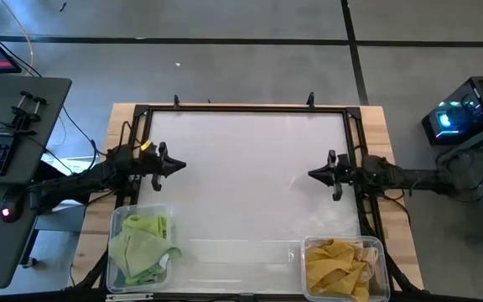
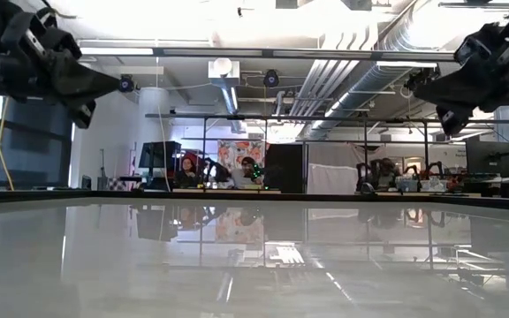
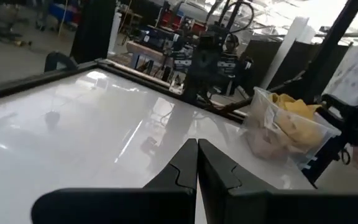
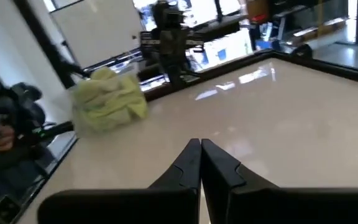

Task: Sort microfiber towel by color & place in baskets
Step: Return to Home Position

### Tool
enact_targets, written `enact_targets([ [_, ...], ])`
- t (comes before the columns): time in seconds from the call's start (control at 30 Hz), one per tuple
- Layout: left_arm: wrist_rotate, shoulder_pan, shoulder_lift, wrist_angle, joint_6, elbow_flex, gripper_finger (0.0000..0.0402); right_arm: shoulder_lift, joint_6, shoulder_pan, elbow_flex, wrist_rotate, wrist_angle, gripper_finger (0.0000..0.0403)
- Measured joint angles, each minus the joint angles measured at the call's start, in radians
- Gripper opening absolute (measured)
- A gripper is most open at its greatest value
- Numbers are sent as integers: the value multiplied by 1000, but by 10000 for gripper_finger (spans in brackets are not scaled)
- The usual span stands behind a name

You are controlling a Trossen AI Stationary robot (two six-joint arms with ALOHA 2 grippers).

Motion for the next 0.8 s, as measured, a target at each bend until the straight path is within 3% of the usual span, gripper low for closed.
enact_targets([
  [0.33,-2,-3,5,-1,36,0,1,21,450,-40,0,64,12,0],
  [0.8,-4,-3,5,0,35,0,1,21,466,-40,0,64,12,0],
])
